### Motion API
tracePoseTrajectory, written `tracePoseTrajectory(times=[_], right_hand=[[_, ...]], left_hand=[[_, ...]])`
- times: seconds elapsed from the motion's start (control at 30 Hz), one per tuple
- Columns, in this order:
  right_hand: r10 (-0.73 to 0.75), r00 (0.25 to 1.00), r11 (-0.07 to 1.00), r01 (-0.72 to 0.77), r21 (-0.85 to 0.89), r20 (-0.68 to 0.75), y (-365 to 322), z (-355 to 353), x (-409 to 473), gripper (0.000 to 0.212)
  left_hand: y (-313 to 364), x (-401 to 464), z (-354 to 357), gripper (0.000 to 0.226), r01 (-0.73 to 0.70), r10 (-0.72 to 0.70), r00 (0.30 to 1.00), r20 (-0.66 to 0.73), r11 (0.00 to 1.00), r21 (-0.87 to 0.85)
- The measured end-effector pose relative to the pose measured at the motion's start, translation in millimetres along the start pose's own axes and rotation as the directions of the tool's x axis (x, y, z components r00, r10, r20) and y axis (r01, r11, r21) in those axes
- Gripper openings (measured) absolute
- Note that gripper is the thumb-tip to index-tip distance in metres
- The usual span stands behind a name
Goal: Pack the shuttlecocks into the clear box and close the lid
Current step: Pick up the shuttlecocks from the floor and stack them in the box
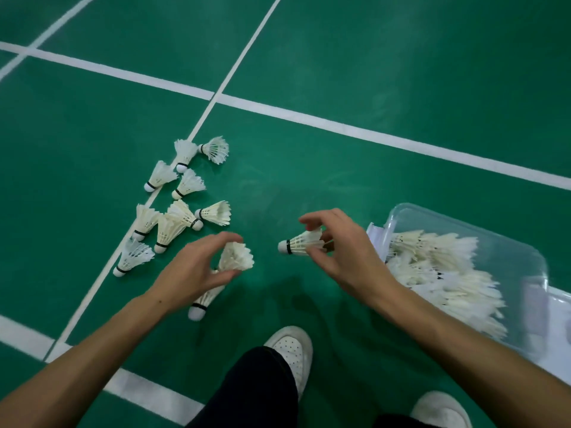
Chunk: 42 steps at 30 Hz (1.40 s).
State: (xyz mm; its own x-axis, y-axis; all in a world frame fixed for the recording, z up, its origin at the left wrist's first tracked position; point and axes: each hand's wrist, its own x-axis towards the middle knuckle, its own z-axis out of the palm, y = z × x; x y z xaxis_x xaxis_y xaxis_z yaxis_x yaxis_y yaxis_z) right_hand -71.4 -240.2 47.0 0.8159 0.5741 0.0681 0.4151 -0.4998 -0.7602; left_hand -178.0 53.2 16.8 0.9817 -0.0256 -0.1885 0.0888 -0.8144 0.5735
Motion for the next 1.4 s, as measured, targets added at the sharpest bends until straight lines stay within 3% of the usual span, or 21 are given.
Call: tracePoseTrajectory(times=[0.13, 0.2, 0.3, 0.4, 0.67, 0.8, 0.97, 1.23, 1.4], right_hand=[[0.060, 0.985, 0.997, -0.052, 0.059, -0.162, 13, -59, -25, 0.048], [0.090, 0.973, 0.994, -0.076, 0.072, -0.215, 22, -84, -39, 0.048], [0.139, 0.949, 0.989, -0.117, 0.094, -0.284, 43, -116, -61, 0.048], [0.206, 0.911, 0.978, -0.176, 0.117, -0.357, 66, -143, -82, 0.046], [0.363, 0.798, 0.932, -0.302, 0.202, -0.482, 115, -187, -131, 0.043], [0.407, 0.761, 0.913, -0.357, 0.198, -0.505, 136, -197, -150, 0.045], [0.389, 0.772, 0.915, -0.385, 0.117, -0.502, 148, -198, -162, 0.050], [0.365, 0.822, 0.915, -0.404, 0.004, -0.438, 154, -167, -135, 0.052], [0.431, 0.814, 0.895, -0.440, 0.071, -0.390, 163, -150, -113, 0.055]], left_hand=[[86, 39, 3, 0.079, -0.129, 0.124, 0.991, -0.057, 0.988, -0.081], [120, 58, 12, 0.084, -0.130, 0.122, 0.990, -0.070, 0.983, -0.131], [164, 85, 31, 0.073, -0.202, 0.192, 0.978, -0.077, 0.969, -0.144], [208, 104, 46, 0.058, -0.311, 0.312, 0.950, 0.013, 0.948, -0.069], [268, 138, 96, 0.074, -0.388, 0.377, 0.905, 0.197, 0.921, 0.019], [280, 151, 121, 0.084, -0.425, 0.397, 0.874, 0.281, 0.904, 0.044], [294, 164, 139, 0.078, -0.469, 0.434, 0.841, 0.324, 0.883, 0.033], [293, 168, 146, 0.085, -0.456, 0.422, 0.849, 0.318, 0.889, 0.038], [286, 167, 149, 0.086, -0.443, 0.402, 0.861, 0.311, 0.894, 0.071]])
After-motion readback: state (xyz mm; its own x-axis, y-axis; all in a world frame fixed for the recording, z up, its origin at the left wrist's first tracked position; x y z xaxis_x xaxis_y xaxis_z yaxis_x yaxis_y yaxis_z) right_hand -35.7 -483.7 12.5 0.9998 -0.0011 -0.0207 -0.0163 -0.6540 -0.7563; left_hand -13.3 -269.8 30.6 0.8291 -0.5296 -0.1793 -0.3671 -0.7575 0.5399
